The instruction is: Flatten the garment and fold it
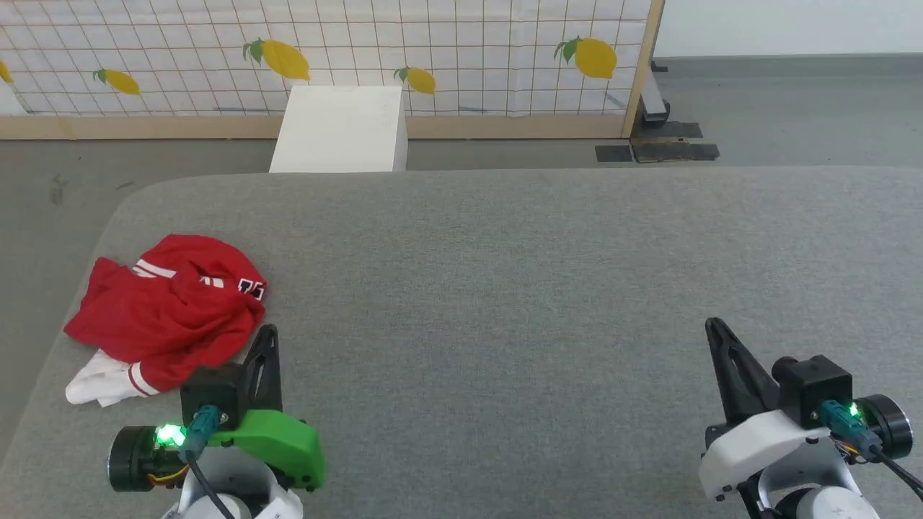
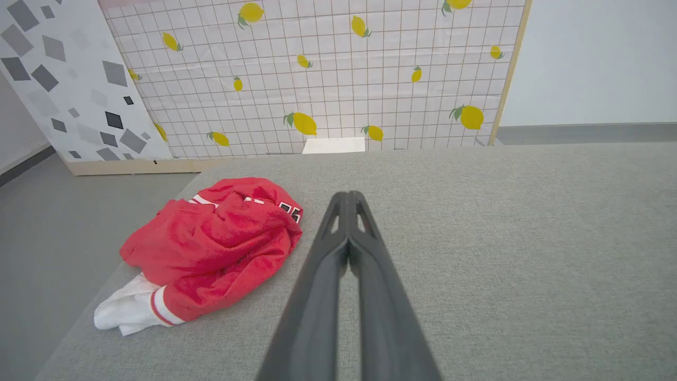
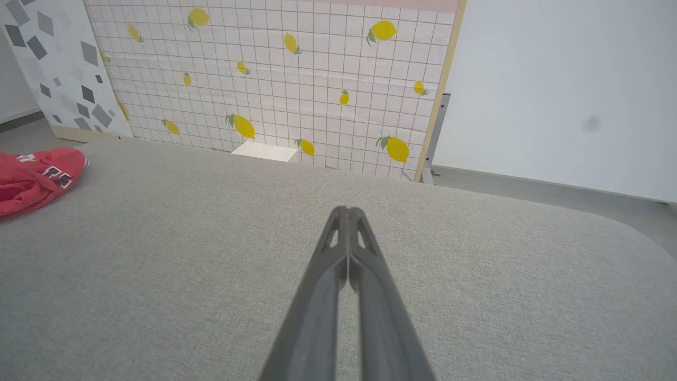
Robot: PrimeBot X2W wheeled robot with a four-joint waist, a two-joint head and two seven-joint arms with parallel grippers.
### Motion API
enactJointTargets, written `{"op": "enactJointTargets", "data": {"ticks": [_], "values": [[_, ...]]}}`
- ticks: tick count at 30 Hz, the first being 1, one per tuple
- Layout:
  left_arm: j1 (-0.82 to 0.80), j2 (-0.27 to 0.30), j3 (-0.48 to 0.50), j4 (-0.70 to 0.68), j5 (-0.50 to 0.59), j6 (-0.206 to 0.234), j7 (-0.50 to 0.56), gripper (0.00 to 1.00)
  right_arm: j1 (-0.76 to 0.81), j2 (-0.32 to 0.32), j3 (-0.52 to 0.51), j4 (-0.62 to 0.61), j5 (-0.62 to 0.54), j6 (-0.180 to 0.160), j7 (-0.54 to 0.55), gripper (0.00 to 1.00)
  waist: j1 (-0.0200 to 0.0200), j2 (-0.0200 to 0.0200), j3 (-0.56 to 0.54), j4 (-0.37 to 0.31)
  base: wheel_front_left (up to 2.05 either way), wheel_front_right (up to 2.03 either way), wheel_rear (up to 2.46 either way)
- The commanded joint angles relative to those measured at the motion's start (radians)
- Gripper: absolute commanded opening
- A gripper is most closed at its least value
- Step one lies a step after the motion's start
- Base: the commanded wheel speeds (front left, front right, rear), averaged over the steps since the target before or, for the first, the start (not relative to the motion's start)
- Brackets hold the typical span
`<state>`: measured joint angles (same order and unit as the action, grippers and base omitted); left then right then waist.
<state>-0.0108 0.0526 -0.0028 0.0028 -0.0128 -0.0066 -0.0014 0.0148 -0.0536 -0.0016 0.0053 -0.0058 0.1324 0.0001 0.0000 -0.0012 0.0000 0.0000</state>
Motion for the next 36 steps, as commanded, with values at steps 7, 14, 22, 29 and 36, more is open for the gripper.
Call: {"op": "enactJointTargets", "data": {"ticks": [7,14,22,29,36], "values": [[0.011,-0.002,0.003,-0.003,0.013,0.007,0.001,0.0,-0.015,0.003,0.002,-0.005,0.006,-0.002,0.0,0.0,0.0,0.0012,0.0,0.0,0.0,0.0,0.0],[0.011,-0.002,0.003,-0.003,0.013,0.007,0.001,0.0,-0.015,0.003,0.002,-0.005,0.006,-0.002,0.0,0.0,0.0,0.0012,0.0,0.0,0.0,0.0,0.0],[0.011,-0.002,0.003,-0.003,0.013,0.007,0.001,0.0,-0.015,0.003,0.002,-0.005,0.006,-0.002,0.0,0.0,0.0,0.0012,0.0,0.0,0.0,0.0,0.0],[0.011,-0.002,0.003,-0.003,0.013,0.007,0.001,0.0,-0.015,0.003,0.002,-0.005,0.006,-0.002,0.0,0.0,0.0,0.0012,0.0,0.0,0.0,0.0,0.0],[0.011,-0.002,0.003,-0.003,0.013,0.007,0.001,0.0,-0.015,0.003,0.002,-0.005,0.006,-0.002,0.0,0.0,0.0,0.0012,0.0,0.0,0.0,0.0,0.0]]}}
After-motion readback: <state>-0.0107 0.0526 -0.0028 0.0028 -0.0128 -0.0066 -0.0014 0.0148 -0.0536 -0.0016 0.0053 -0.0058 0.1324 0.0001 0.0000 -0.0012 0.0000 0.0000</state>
